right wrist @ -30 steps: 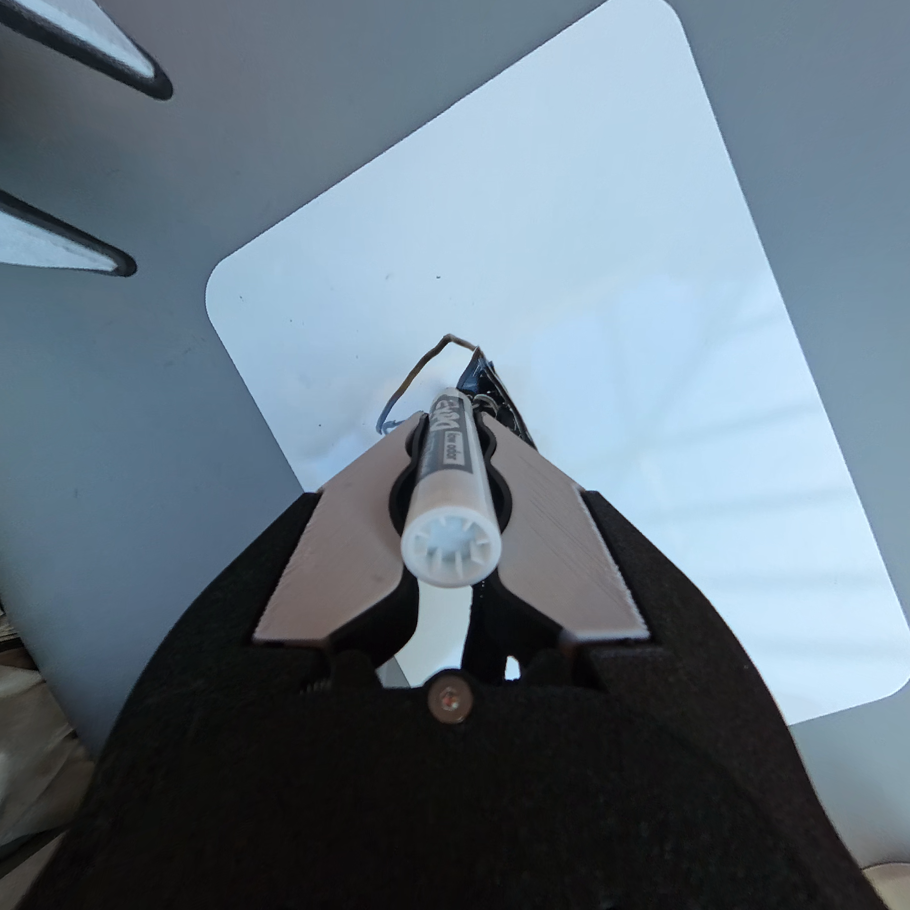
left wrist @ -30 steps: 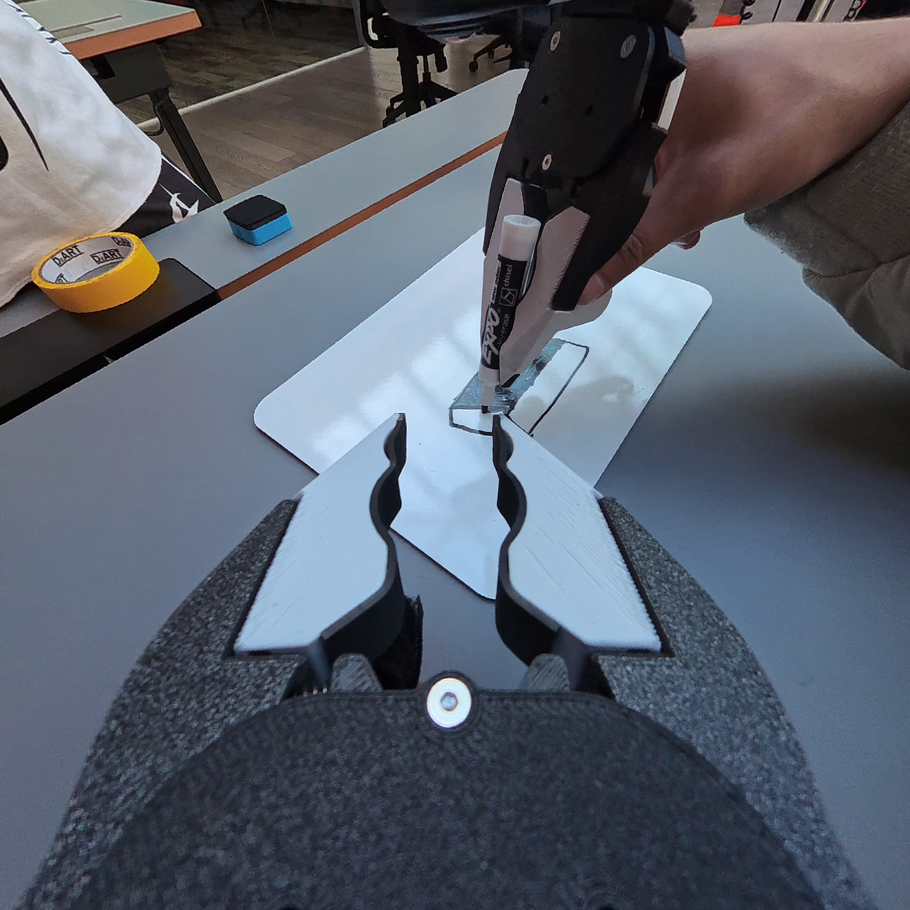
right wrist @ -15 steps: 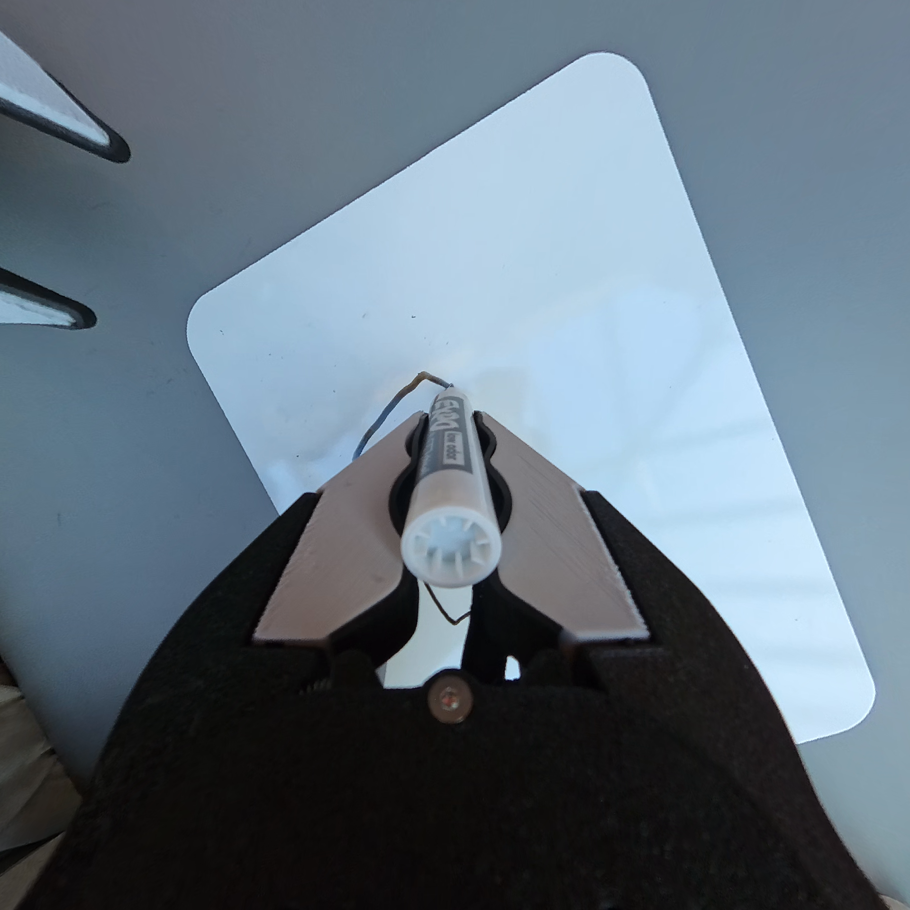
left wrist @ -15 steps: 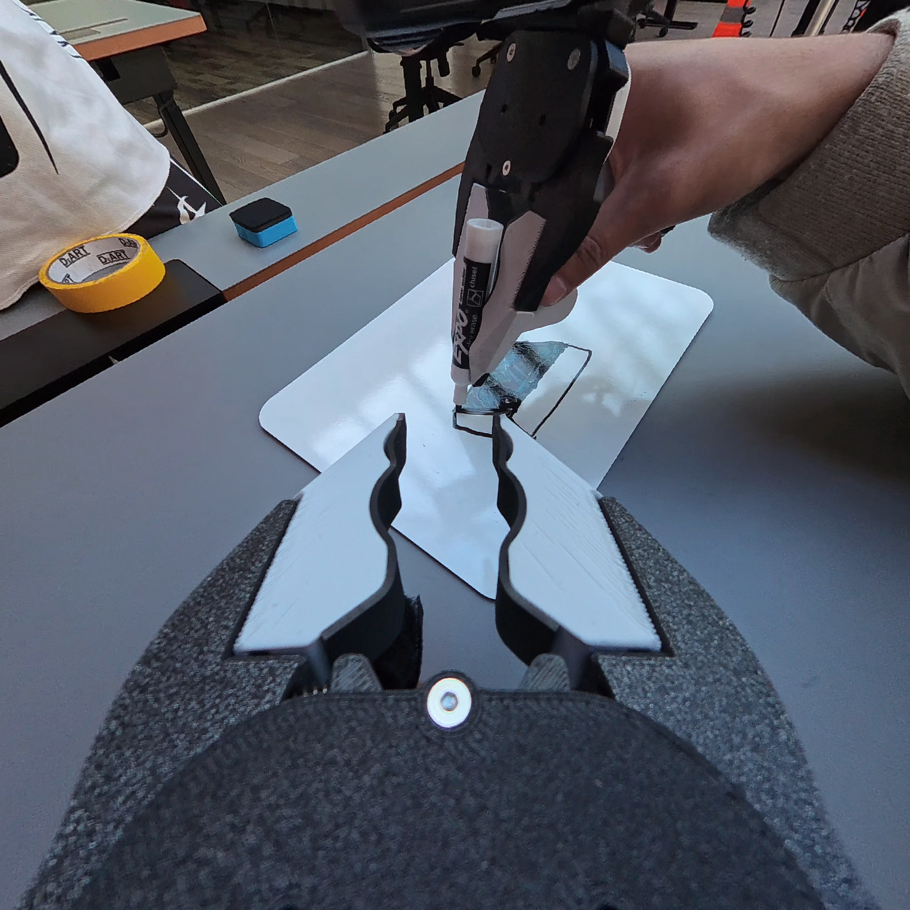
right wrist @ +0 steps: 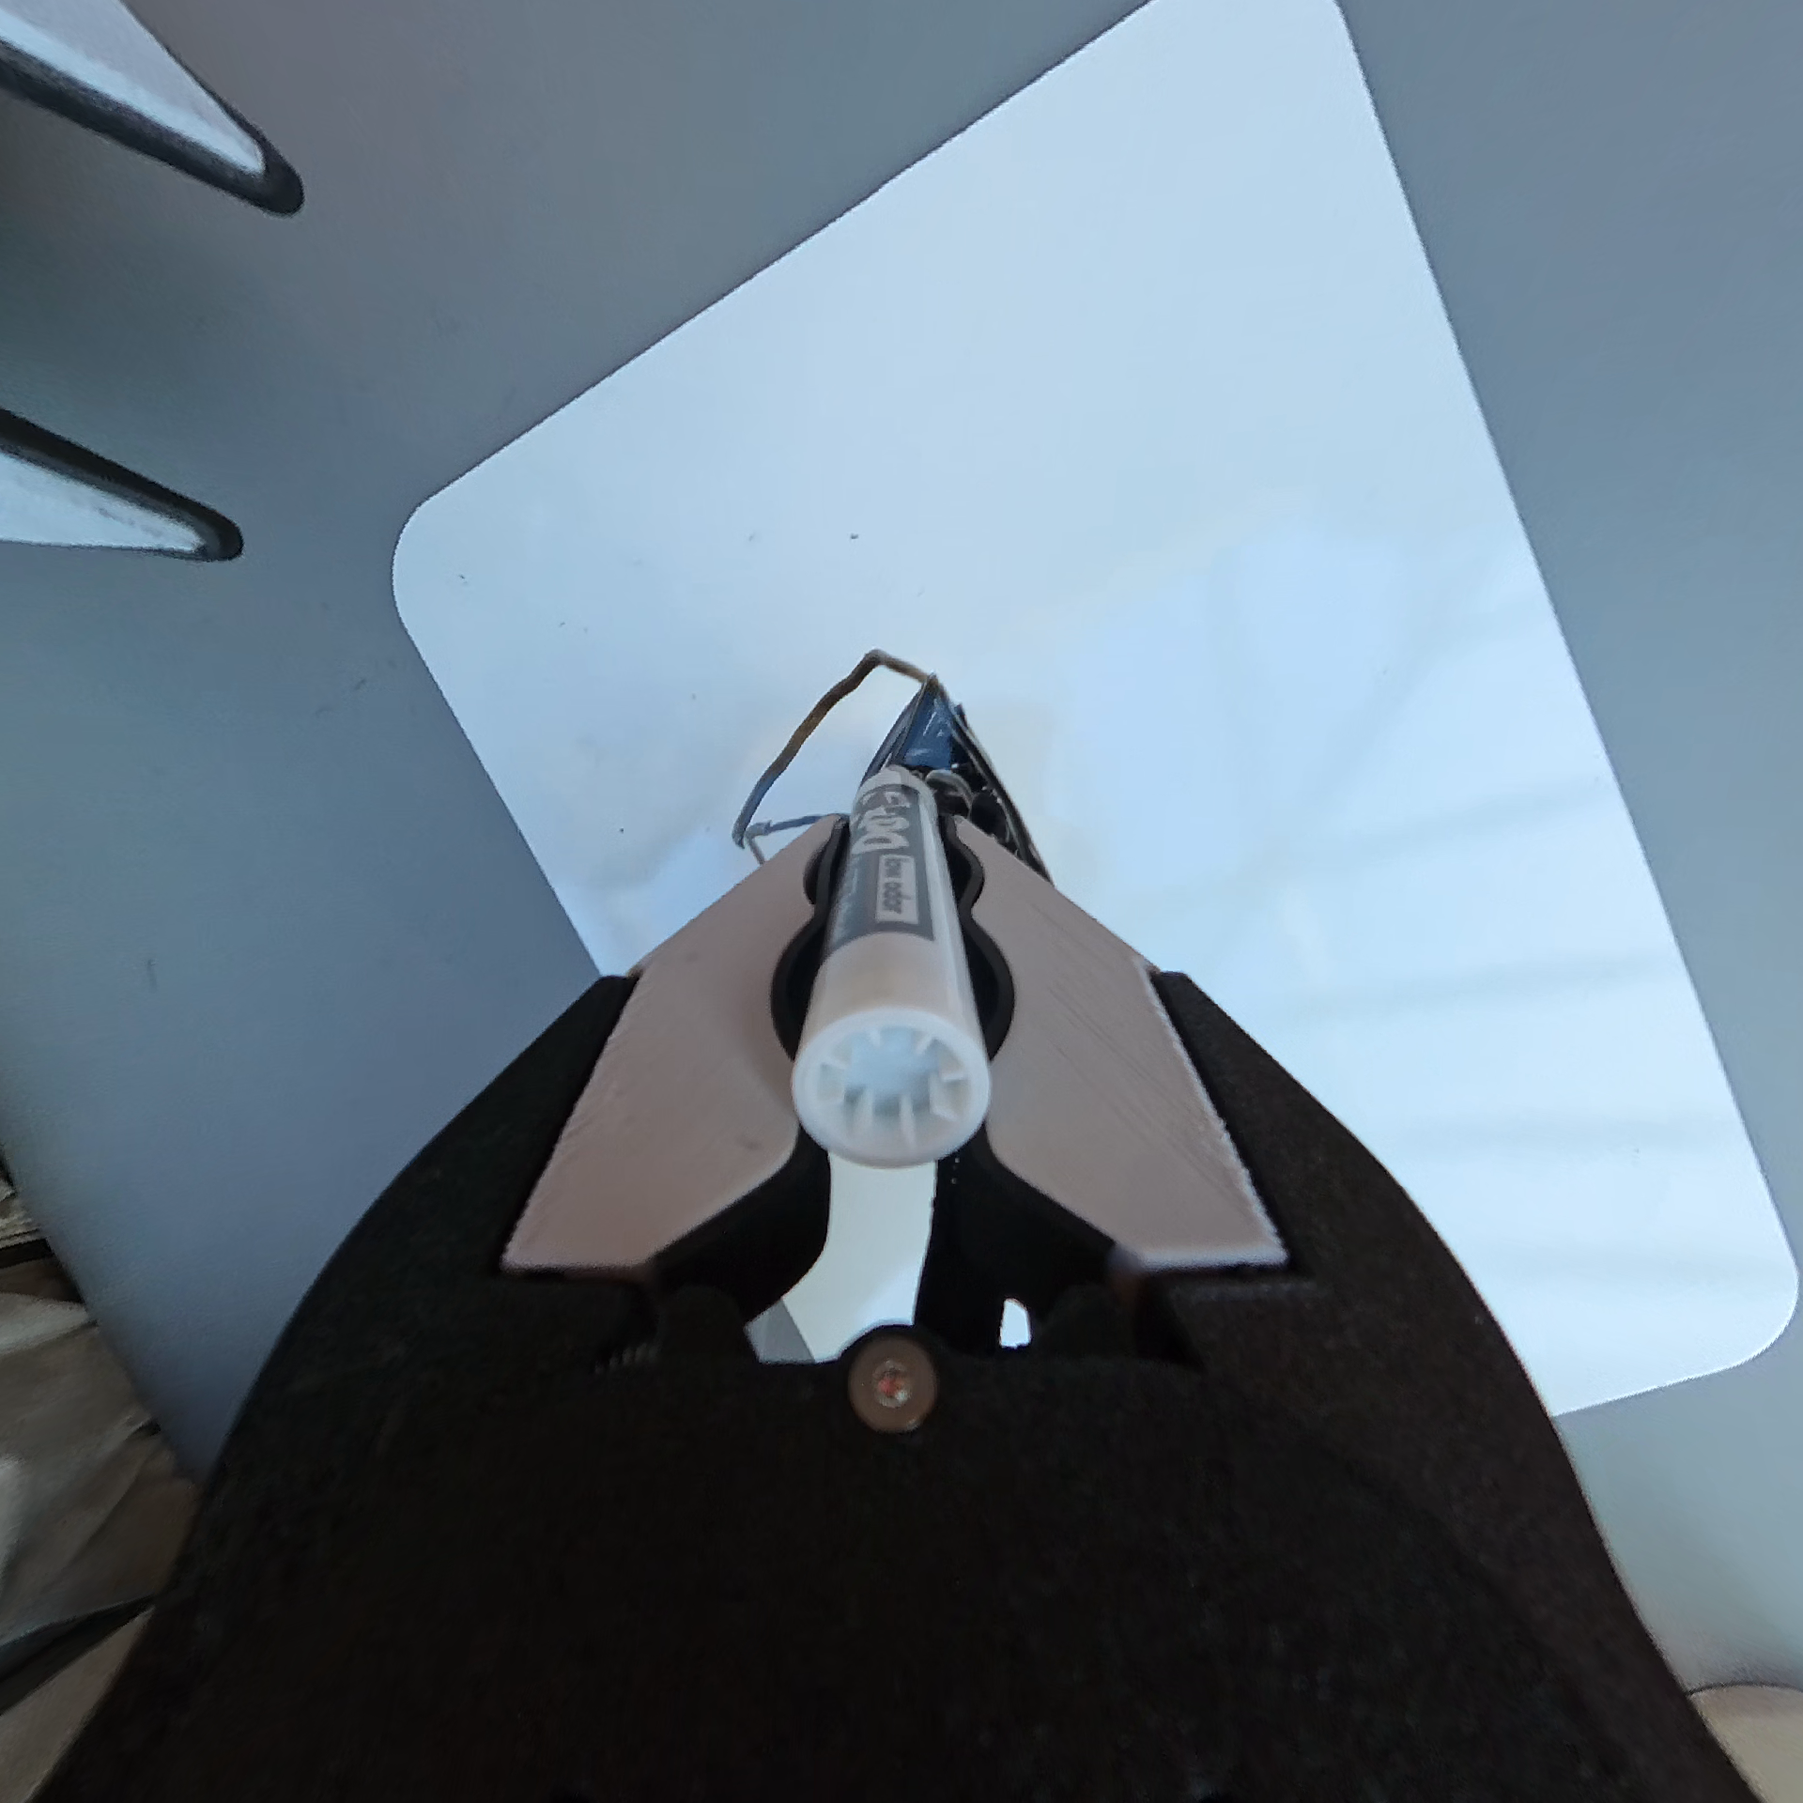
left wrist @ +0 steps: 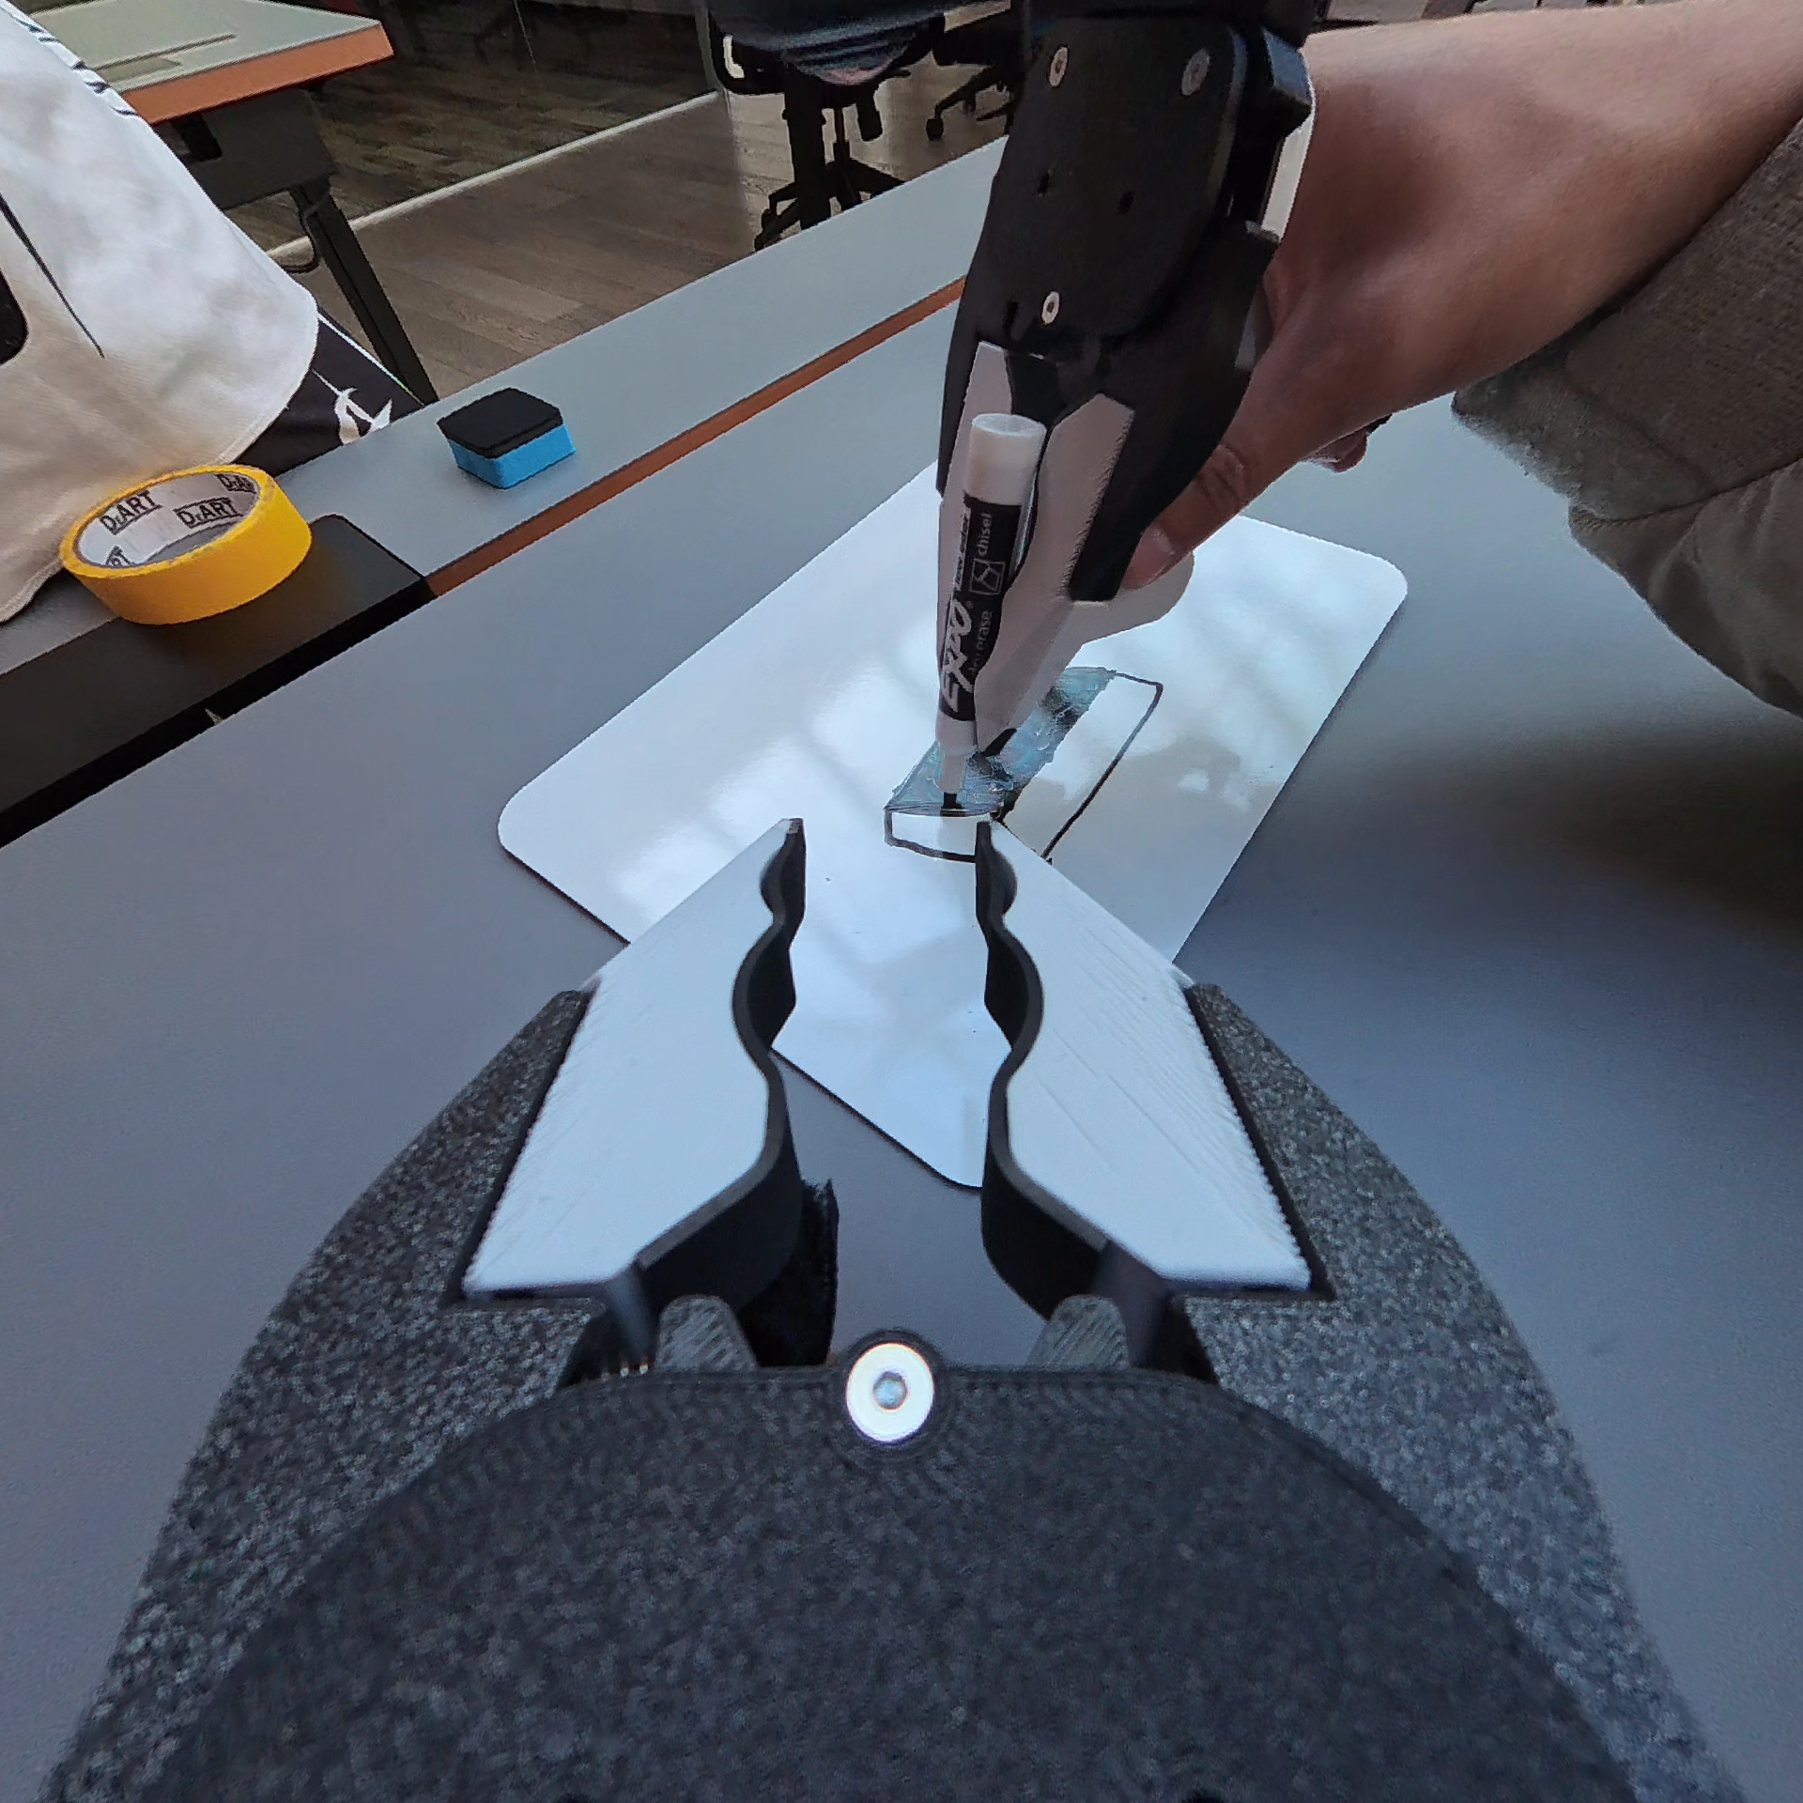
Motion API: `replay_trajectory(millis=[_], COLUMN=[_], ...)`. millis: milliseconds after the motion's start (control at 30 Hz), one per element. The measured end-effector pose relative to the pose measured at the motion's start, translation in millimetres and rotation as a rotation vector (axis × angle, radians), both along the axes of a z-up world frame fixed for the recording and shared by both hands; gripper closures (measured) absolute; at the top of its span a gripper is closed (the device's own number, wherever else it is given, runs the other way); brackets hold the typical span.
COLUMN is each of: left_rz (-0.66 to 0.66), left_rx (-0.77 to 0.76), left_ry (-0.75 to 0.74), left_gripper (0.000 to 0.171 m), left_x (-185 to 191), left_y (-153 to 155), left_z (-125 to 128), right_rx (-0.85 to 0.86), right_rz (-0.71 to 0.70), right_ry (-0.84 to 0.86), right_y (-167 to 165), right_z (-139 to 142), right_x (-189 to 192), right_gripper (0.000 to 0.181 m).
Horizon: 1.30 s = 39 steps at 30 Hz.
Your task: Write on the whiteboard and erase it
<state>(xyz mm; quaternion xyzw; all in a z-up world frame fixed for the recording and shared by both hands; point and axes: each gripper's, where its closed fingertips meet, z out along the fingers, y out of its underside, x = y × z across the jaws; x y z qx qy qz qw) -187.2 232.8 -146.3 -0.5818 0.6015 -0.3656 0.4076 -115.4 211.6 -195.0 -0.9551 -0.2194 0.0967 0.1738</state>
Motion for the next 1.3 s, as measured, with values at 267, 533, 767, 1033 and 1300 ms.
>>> replay_trajectory(millis=[267,533,767,1033,1300], left_rz=[-0.010,-0.005,-0.008,-0.015,-0.006], left_rx=[0.005,0.006,0.001,0.005,0.005], left_ry=[0.002,0.000,0.001,0.008,0.005], left_gripper=[0.136,0.137,0.137,0.136,0.137], left_x=[0,-1,-1,-1,-3], left_y=[-1,3,4,1,5], left_z=[0,1,1,-1,3], right_rx=[-0.002,0.028,0.015,-0.002,0.004], right_rz=[-0.009,-0.003,-0.004,-0.002,0.010], right_ry=[0.006,0.022,0.024,0.021,0.025], right_y=[-13,7,0,-14,-5], right_z=[0,0,0,-1,-1], right_x=[-1,-3,-3,-6,-8], right_gripper=[0.163,0.163,0.163,0.163,0.163])
